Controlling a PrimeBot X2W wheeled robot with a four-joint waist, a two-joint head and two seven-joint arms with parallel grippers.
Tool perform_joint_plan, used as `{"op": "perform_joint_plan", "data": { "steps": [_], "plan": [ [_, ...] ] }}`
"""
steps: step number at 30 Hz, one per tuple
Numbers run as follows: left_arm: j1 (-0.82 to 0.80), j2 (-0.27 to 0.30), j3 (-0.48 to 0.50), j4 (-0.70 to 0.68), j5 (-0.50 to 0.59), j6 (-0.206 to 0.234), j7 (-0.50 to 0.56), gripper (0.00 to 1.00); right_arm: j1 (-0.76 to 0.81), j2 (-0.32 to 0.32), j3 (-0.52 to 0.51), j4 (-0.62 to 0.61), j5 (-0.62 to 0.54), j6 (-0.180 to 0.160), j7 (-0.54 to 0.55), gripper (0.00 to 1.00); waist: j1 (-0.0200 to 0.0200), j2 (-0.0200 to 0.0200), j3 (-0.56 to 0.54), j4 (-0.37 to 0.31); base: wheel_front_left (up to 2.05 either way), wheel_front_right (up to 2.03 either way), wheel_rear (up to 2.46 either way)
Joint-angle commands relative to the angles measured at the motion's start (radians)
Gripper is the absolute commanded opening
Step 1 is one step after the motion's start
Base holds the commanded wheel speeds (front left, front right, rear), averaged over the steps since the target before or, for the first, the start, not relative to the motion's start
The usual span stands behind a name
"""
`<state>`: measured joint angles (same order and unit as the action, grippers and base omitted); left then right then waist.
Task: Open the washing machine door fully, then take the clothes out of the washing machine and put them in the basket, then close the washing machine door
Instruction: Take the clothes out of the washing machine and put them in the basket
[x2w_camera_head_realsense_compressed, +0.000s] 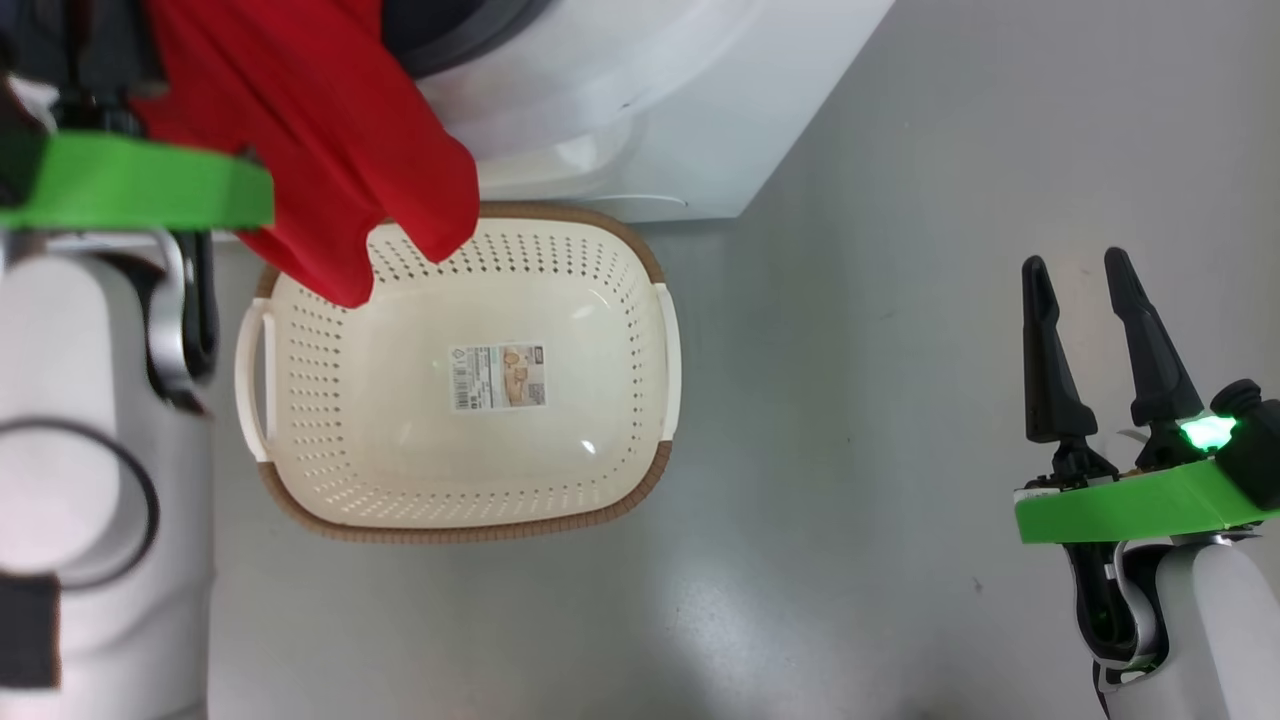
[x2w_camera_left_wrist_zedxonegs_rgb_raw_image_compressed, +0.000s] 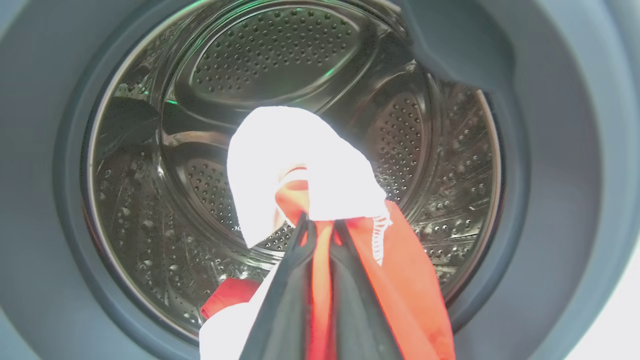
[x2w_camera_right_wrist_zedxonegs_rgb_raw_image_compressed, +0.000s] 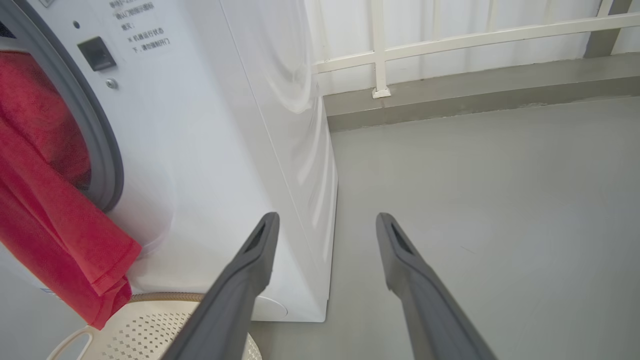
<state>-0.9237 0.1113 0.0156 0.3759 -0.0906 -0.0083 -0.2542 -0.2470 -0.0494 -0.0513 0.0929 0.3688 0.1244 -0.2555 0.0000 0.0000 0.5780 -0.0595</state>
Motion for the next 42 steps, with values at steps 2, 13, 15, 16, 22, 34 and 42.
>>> {"op": "perform_joint_plan", "data": {
  "steps": [2,13,15,16,22,34,42],
  "plan": [
    [0.055,0.026,0.035,-0.084,0.004,-0.003,-0.007,0.0,0.03,-0.001,0.019,-0.022,-0.008,0.006,-0.006,1.0,0.0,0.0,-0.018,0.012,0.0,0.0,0.0],
    [0.296,-0.034,0.095,-0.412,0.008,-0.037,-0.008,0.0,0.049,-0.001,0.018,-0.026,-0.013,0.006,-0.006,1.0,0.0,0.0,-0.038,0.025,0.0,0.0,0.0],
    [0.339,-0.043,0.093,-0.46,0.007,-0.041,-0.008,0.0,0.05,-0.001,0.017,-0.027,-0.013,0.006,-0.006,1.0,0.0,0.0,-0.035,0.027,0.0,0.0,0.0],
    [0.359,-0.046,0.09,-0.473,0.006,-0.042,-0.008,0.0,0.05,-0.001,0.016,-0.027,-0.013,0.006,-0.006,1.0,0.0,0.0,-0.034,0.028,0.0,0.0,0.0],
    [0.455,-0.059,0.079,-0.482,-0.025,-0.03,-0.008,0.0,0.044,-0.001,0.017,-0.028,-0.01,0.006,-0.006,1.0,0.0,0.0,-0.022,0.024,0.0,0.0,0.0],
    [0.475,-0.061,0.019,-0.209,-0.062,-0.026,-0.008,0.0,0.01,-0.001,0.02,-0.04,-0.002,0.006,-0.006,1.0,0.0,0.0,0.06,0.005,0.0,0.0,0.0],
    [0.381,-0.061,0.006,0.026,-0.046,-0.054,-0.008,0.0,-0.019,-0.001,0.019,-0.054,0.006,0.006,-0.006,1.0,0.0,0.0,0.143,-0.015,0.0,0.0,0.0]
  ]
}}
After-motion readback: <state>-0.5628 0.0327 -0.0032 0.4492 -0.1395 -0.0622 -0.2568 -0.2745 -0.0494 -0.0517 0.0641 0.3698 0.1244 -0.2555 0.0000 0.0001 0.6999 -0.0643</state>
